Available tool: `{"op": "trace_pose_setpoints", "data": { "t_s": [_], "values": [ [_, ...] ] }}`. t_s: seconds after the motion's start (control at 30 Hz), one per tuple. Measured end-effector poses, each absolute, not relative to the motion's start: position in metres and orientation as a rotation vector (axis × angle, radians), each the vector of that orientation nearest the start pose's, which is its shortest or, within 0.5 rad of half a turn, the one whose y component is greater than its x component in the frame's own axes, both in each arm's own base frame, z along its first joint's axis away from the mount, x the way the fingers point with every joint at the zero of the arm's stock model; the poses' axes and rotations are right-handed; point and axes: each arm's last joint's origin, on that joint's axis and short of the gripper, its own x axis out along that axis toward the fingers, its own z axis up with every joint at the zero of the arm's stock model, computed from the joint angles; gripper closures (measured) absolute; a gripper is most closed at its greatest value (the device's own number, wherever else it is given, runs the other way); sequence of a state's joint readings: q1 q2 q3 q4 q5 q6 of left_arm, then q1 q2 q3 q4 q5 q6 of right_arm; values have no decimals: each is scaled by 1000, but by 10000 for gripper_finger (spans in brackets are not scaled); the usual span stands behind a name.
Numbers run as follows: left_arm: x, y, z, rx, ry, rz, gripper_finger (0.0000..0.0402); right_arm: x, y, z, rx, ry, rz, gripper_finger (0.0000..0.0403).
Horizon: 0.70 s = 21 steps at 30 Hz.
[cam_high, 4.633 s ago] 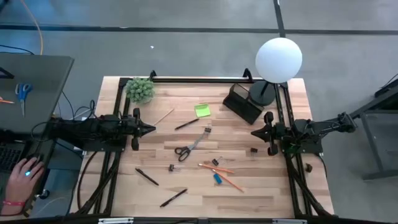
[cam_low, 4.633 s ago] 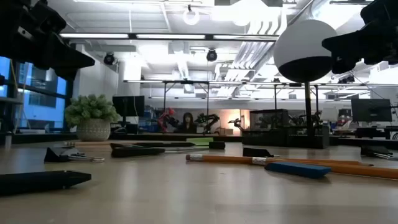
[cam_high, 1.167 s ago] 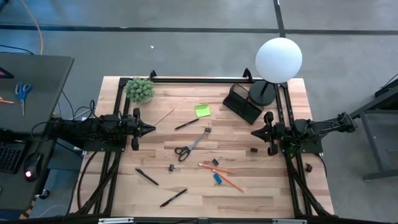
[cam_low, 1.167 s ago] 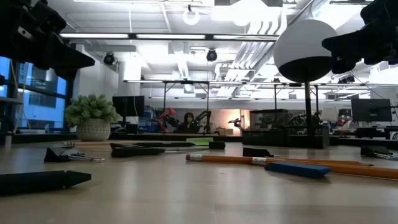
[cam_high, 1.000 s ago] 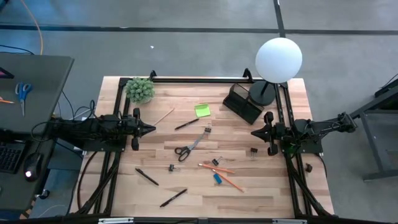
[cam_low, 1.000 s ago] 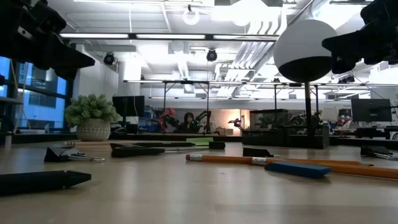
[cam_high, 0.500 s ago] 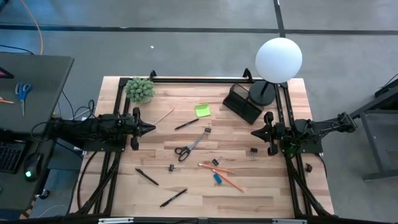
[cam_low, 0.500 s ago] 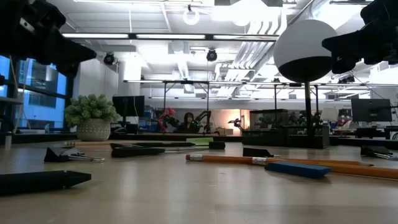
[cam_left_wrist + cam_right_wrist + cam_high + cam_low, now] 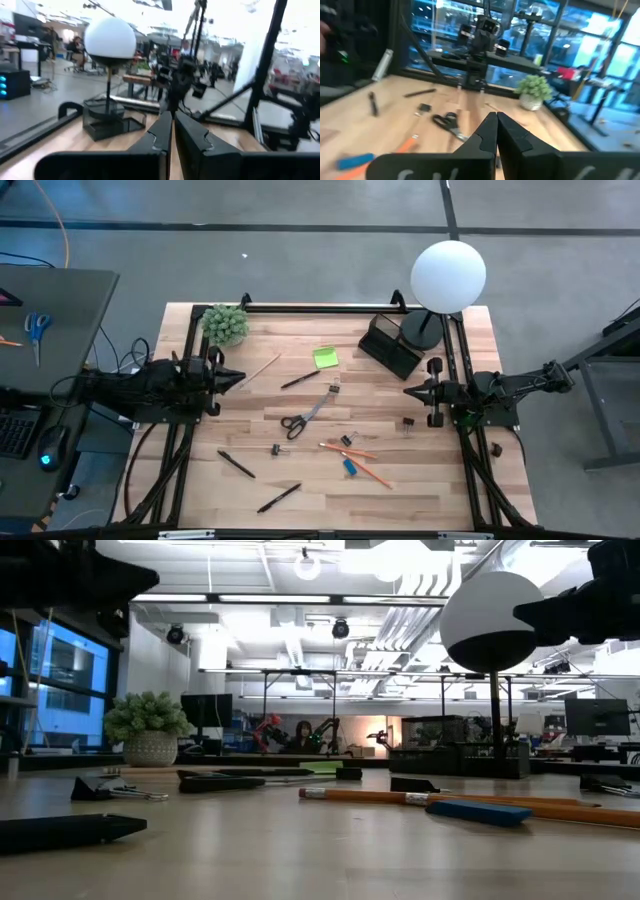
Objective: Pick and place office supplies into organizer
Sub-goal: Put the black binder clip into the black desk organizer
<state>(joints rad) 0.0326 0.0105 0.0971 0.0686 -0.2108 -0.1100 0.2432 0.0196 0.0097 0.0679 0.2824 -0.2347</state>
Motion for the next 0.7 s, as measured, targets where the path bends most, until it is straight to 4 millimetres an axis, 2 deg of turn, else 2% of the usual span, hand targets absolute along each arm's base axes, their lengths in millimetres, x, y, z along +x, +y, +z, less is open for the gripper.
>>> {"op": "trace_pose_setpoints", "data": {
  "t_s": [0.23,0.47,0.7],
  "values": [
    [87,9,214,-49,-286,249,389,96,12,173,-233,-44,-170,402],
    [79,8,234,21,-506,217,389,96,12,173,-156,-50,-176,402],
    [69,5,249,205,-675,198,389,95,11,174,-59,-74,-201,402]
  ]
}}
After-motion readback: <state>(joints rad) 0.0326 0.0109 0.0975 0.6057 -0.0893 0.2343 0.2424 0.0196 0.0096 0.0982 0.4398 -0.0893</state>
